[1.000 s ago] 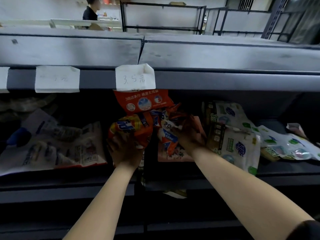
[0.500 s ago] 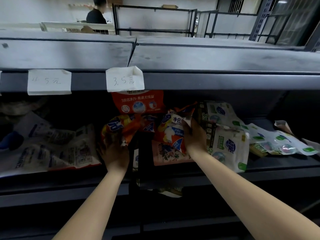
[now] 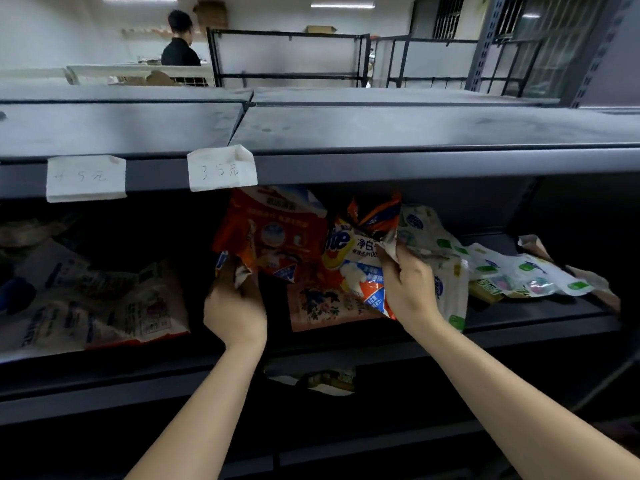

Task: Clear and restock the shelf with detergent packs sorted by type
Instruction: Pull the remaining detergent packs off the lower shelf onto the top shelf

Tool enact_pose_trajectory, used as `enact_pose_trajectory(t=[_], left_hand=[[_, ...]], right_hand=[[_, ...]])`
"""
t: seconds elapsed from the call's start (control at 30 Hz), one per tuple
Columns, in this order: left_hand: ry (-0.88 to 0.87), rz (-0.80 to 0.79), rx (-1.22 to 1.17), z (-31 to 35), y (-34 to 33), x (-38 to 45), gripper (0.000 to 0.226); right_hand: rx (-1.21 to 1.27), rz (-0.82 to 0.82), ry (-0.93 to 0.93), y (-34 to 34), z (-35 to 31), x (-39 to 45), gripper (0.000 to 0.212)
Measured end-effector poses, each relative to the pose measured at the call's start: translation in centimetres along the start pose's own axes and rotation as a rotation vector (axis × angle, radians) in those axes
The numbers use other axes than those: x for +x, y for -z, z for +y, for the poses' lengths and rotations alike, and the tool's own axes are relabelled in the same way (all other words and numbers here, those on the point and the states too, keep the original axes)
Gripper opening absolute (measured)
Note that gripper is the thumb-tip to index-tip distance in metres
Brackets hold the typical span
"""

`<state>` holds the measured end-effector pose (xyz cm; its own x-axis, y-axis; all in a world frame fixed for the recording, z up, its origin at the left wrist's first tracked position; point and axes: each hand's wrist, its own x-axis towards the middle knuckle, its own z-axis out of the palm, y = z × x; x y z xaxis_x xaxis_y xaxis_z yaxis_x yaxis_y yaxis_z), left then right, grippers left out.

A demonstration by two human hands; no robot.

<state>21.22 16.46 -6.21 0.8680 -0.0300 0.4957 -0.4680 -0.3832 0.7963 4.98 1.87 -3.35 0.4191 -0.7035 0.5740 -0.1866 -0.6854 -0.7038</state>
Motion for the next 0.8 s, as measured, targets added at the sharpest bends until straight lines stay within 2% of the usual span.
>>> enact_pose_trajectory(t=[0.07, 0.17, 0.3, 0.5, 0.67, 0.7, 0.8], left_hand=[[-0.017, 0.010, -0.003, 1.5, 0.3, -1.1, 0.029], [-0.105, -0.012, -0.062, 3.7, 0.2, -2.9, 0.032], [-0.128, -0.048, -0.157, 6.8, -0.5, -5.4, 0.020], [-0.149, -0.088, -0.277, 11.8, -1.8, -10.2, 0.041], [-0.168, -0.156, -0.304, 15.7, -2.9, -14.9, 0.033], [-0.166, -0.160, -0.308, 16.5, -3.1, -16.0, 0.033], [-0.153, -0.163, -0.343, 19.5, -3.8, -20.1, 0.029]], right_hand=[[0.055, -0.007, -0.079, 1.5, 0.3, -0.4, 0.017], [0.058, 0.049, -0.045, 4.1, 0.5, -1.5, 0.031], [0.018, 0.124, 0.003, 7.9, 1.7, -2.8, 0.013], [-0.088, 0.267, 0.115, 14.7, 3.3, -3.7, 0.014], [-0.086, 0.325, 0.133, 21.3, 6.5, -4.5, 0.047], [-0.084, 0.332, 0.137, 22.7, 7.0, -4.8, 0.049], [-0.102, 0.348, 0.168, 27.5, 8.9, -5.7, 0.039]])
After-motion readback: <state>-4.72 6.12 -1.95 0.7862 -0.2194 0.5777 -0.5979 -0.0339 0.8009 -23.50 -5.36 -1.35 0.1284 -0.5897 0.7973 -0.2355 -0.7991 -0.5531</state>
